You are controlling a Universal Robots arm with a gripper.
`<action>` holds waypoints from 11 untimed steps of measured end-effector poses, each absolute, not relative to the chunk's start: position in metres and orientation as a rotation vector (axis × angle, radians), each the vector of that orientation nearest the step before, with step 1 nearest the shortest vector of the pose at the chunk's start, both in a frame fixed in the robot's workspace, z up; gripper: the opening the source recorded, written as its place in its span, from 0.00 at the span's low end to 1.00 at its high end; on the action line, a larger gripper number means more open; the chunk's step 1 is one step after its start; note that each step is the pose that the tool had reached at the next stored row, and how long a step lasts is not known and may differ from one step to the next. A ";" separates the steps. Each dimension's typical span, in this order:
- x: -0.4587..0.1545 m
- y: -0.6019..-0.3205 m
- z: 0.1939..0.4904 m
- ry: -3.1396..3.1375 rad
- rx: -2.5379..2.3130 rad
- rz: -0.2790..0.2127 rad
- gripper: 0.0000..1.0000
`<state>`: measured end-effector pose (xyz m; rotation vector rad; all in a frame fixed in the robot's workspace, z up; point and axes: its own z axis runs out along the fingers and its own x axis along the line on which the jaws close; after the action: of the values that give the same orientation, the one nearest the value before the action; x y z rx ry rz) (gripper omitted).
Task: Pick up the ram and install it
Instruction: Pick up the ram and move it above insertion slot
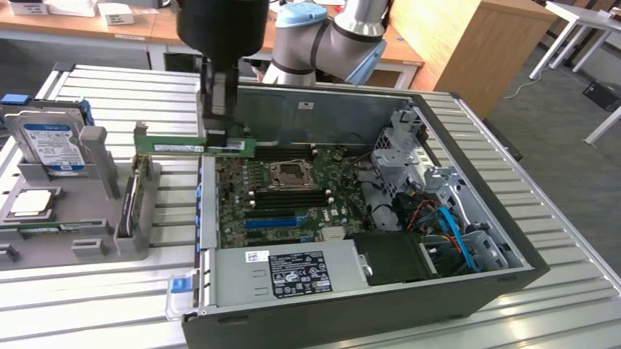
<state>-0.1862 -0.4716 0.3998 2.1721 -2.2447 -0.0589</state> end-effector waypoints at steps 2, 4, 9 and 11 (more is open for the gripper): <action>-0.179 -0.472 0.400 -2.245 2.172 -0.059 0.12; -0.171 -0.472 0.400 -2.245 2.172 -0.059 0.12; -0.154 -0.472 0.400 -2.245 2.172 -0.059 0.12; -0.148 -0.472 0.400 -2.245 2.172 -0.059 0.12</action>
<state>-0.1475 -0.4716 0.3998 2.1720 -2.2448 -0.0589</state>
